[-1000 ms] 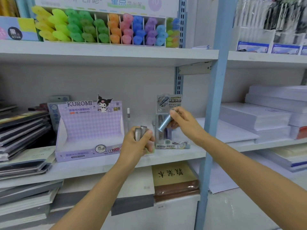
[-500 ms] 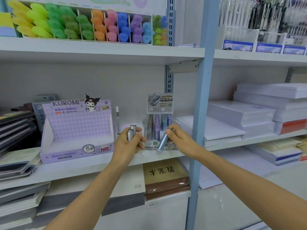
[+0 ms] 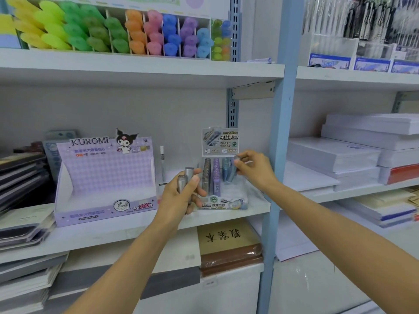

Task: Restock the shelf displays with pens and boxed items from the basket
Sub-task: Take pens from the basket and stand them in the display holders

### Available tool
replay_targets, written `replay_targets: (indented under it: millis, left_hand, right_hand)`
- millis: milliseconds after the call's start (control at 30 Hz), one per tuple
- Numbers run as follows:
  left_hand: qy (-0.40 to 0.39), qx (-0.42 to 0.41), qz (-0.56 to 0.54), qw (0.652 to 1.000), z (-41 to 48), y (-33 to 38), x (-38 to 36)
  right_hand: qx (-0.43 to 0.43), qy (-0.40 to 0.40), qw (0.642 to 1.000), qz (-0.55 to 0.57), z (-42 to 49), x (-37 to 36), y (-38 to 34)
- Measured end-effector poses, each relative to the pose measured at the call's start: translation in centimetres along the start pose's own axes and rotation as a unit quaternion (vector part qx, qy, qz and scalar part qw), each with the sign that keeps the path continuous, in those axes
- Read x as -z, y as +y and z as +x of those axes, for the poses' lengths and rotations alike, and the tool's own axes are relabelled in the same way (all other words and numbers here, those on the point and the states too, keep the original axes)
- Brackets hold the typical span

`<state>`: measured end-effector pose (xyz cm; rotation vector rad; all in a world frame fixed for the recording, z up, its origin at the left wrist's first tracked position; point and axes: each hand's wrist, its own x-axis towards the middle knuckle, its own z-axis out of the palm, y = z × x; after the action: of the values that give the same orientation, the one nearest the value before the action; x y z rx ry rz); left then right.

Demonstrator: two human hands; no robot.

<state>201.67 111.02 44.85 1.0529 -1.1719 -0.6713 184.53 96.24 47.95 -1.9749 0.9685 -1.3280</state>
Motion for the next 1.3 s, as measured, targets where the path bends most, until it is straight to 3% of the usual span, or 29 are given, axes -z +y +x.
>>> replay_targets:
  millis: [367, 567, 833, 967, 1100, 1233, 1300]
  left_hand:
    - [-0.021, 0.018, 0.005, 1.000, 0.4, -0.4, 0.5]
    - [-0.034, -0.007, 0.011, 0.999, 0.3, -0.4, 0.5]
    - [-0.041, -0.003, 0.010, 0.999, 0.1, -0.4, 0.3]
    - [-0.042, 0.010, 0.021, 0.999, -0.2, 0.0, 0.3]
    - [-0.037, 0.016, 0.048, 0.998, -0.5, 0.6, -0.2]
    - [-0.055, 0.011, 0.062, 0.997, -1.0, 1.2, -1.1]
    - [-0.051, 0.020, 0.053, 0.997, -1.2, 1.5, -1.3]
  right_hand:
    - [0.044, -0.049, 0.990, -0.126, 1.4, -1.2, 0.4]
    - [0.087, -0.025, 0.983, -0.160, 1.2, -2.0, 0.6]
    - [0.080, -0.034, 0.978, -0.190, 0.8, -1.8, 1.2]
    - [0.065, -0.045, 0.997, -0.026, -0.3, -0.8, -0.2]
    - [0.076, -0.117, 0.978, 0.152, -2.3, 0.1, -2.6]
    - [0.093, -0.271, 0.943, 0.171, -3.8, 0.4, -4.1]
    - [0.090, -0.256, 0.944, 0.186, -4.1, 0.5, -4.3]
